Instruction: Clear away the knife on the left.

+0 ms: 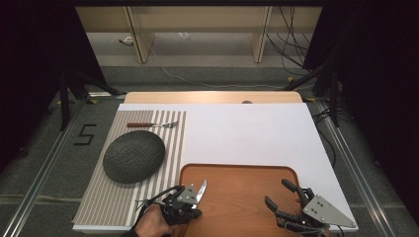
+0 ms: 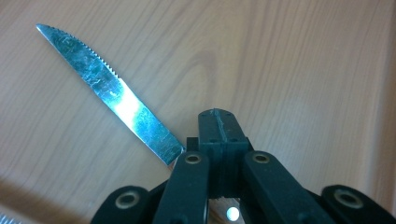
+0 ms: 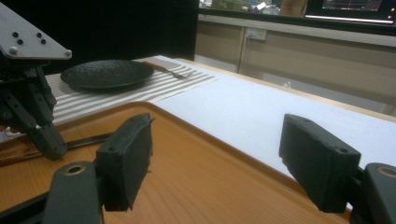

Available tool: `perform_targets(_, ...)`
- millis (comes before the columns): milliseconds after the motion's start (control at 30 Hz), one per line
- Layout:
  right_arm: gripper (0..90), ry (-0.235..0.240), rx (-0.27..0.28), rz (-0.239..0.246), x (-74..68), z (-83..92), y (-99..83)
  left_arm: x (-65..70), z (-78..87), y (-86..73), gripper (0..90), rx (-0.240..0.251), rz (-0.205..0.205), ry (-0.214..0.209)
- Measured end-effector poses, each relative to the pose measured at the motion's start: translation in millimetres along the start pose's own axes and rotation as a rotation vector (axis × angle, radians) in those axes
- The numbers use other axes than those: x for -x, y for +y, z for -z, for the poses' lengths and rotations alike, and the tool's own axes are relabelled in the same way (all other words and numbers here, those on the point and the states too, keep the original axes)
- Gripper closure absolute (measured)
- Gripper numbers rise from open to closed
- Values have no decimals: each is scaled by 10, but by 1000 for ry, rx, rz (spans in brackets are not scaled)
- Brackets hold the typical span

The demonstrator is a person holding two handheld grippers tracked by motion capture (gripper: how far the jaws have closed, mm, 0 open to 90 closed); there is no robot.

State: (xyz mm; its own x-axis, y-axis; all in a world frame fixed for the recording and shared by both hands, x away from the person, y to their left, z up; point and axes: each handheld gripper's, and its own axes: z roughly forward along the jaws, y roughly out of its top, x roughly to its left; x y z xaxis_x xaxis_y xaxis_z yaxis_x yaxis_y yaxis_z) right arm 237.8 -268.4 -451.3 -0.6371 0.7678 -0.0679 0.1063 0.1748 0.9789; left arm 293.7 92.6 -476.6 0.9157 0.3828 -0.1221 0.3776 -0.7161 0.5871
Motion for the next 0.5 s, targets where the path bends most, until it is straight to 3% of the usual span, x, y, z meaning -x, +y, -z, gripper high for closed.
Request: perform_targets(500, 269, 2, 1, 1, -3, -2, 2, -94, 99, -126, 899, 7, 43, 32)
